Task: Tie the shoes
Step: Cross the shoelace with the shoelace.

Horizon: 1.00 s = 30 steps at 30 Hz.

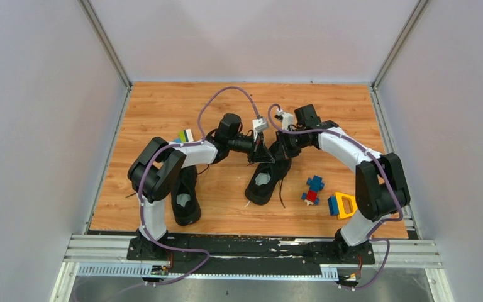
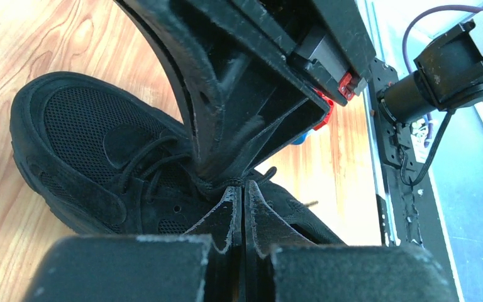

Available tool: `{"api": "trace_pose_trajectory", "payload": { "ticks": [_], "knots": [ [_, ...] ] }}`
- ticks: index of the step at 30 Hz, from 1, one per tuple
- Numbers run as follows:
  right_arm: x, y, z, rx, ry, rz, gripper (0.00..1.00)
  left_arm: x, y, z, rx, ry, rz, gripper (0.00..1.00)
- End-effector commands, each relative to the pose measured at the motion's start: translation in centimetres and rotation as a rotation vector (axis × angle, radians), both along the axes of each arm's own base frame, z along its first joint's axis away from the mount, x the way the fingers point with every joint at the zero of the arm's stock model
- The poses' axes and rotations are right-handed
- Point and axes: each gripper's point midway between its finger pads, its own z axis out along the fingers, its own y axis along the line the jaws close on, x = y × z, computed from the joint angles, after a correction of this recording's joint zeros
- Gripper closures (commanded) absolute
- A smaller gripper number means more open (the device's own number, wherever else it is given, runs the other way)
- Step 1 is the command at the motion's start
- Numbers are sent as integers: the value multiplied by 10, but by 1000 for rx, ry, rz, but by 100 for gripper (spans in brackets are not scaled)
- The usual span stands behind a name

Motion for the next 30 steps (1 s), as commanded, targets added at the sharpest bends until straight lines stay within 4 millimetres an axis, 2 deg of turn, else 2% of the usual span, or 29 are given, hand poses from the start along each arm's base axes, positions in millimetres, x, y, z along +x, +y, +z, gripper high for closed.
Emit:
{"api": "trace_pose_trajectory", "payload": {
  "ticks": [1,7,12,16,20,22,26,30],
  "knots": [
    [22,-8,10,-79,10,-241,100,-3,-14,8,-6,-22,-7,100],
    [8,-1,24,-85,-12,-242,98,2,-13,1,24,-23,22,100],
    [-12,11,37,-17,21,-160,75,5,-14,-2,29,-18,27,100],
    [-23,18,38,19,55,-82,67,5,-14,-5,32,-19,22,100],
    [-33,17,32,42,77,6,66,5,-14,-5,34,-25,19,100],
    [-37,9,27,19,88,51,65,5,-13,-6,34,-28,18,100],
    [-34,-3,38,73,82,70,65,4,-13,-6,30,-30,12,100],
    [-34,-6,46,109,38,108,64,3,-13,-6,20,-31,4,100]
  ]
}}
